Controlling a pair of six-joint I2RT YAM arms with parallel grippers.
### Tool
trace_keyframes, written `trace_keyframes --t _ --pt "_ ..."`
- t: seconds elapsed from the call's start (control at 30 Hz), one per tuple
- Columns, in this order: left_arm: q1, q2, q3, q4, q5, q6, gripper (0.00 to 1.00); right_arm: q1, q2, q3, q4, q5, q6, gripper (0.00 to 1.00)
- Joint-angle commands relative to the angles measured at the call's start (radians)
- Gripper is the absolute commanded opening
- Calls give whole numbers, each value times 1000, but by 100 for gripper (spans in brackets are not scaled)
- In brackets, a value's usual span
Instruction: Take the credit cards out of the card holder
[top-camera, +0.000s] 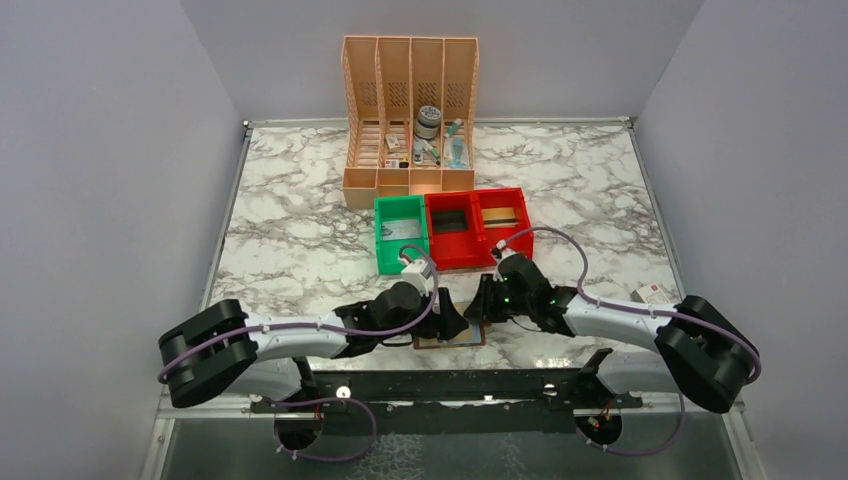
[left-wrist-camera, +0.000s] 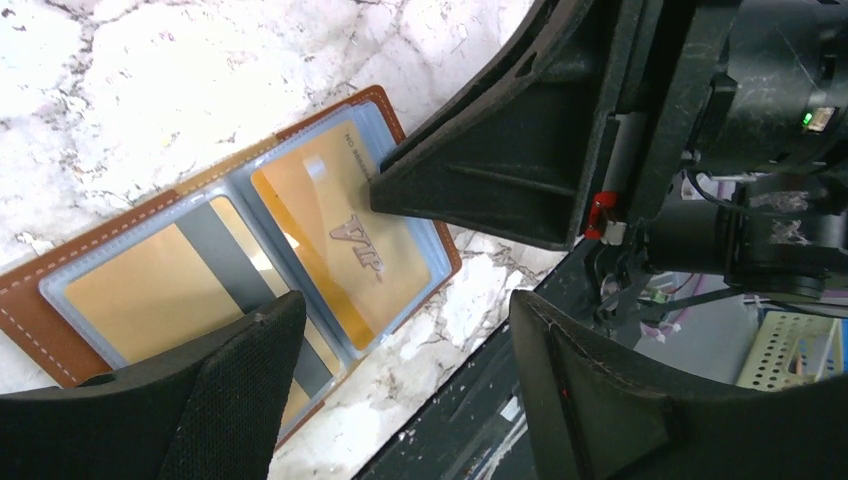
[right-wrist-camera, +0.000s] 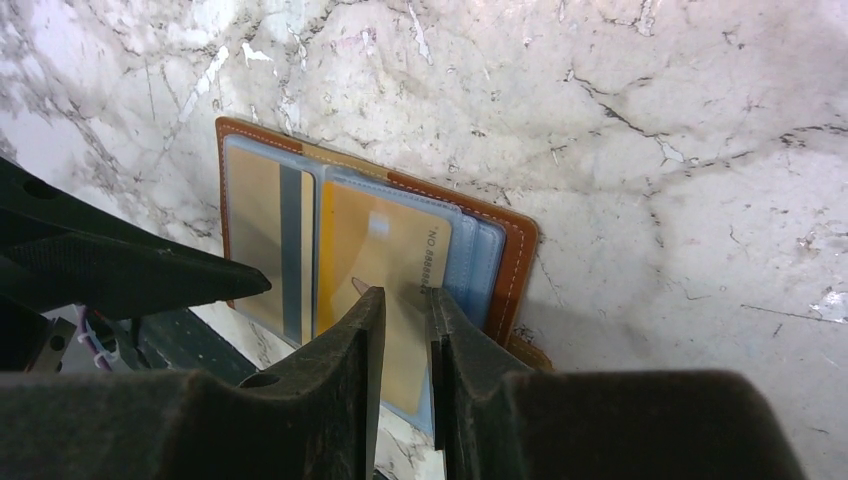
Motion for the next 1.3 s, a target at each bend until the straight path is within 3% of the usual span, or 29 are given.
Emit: trace_keyframes --t 0.0,0.47,1.27 --pt "14 47 44 -5 -10 22 74 -4 3 -53 -47 106 15 23" --pt "19 163 46 -6 -26 -50 55 -4 -2 -77 -44 105 23 21" --pt "19 185 7 67 -57 -147 24 -4 -5 -97 -24 84 36 17"
